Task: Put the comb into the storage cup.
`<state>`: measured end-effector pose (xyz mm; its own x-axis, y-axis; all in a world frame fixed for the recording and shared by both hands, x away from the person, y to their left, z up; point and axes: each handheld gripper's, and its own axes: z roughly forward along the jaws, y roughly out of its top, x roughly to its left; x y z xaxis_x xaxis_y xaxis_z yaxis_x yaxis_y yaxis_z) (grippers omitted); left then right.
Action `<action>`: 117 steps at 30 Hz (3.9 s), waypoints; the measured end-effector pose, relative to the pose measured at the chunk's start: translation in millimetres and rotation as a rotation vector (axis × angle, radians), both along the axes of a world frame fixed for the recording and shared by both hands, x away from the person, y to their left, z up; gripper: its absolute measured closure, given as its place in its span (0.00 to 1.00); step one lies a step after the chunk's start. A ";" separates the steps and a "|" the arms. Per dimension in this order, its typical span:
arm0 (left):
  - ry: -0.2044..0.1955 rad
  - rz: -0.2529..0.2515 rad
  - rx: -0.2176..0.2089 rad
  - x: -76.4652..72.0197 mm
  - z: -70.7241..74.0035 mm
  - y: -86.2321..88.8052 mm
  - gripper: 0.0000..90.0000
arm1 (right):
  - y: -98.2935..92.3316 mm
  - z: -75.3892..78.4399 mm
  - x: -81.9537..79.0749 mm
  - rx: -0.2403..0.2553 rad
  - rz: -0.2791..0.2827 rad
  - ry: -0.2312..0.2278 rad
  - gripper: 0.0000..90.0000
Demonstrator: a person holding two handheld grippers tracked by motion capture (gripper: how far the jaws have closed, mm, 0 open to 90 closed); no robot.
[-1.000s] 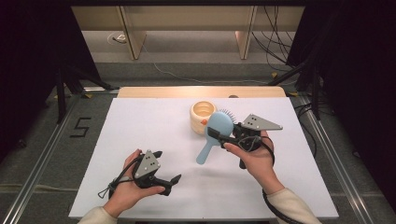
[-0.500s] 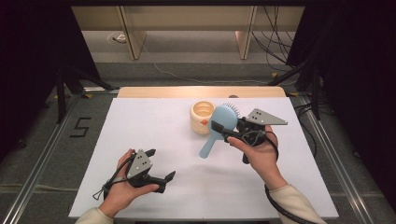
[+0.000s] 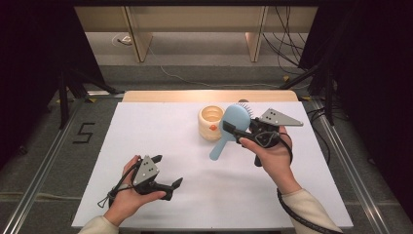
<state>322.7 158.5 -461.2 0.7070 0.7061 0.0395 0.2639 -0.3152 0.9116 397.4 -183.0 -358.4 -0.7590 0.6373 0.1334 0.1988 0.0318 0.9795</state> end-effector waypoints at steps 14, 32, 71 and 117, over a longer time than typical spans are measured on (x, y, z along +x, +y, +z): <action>-0.001 -0.002 -0.003 0.5 -0.4 -0.1 0.00 | -3.4 11.1 6.6 0.013 -0.028 -0.021 0.56; -0.005 0.002 0.002 0.9 0.0 0.5 0.01 | -4.0 17.4 13.4 0.025 -0.046 -0.035 0.56; -0.010 0.011 -0.006 1.1 0.3 1.1 0.02 | -2.1 26.8 27.2 0.056 -0.065 -0.056 0.56; -0.006 0.011 0.000 0.5 -0.3 0.1 0.02 | -1.0 27.3 40.4 0.066 -0.081 -0.048 0.56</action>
<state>323.2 158.6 -461.5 0.6988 0.7140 0.0441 0.2615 -0.3123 0.9133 437.8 -184.0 -331.1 -0.7120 0.6877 0.1419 0.1513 -0.0470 0.9874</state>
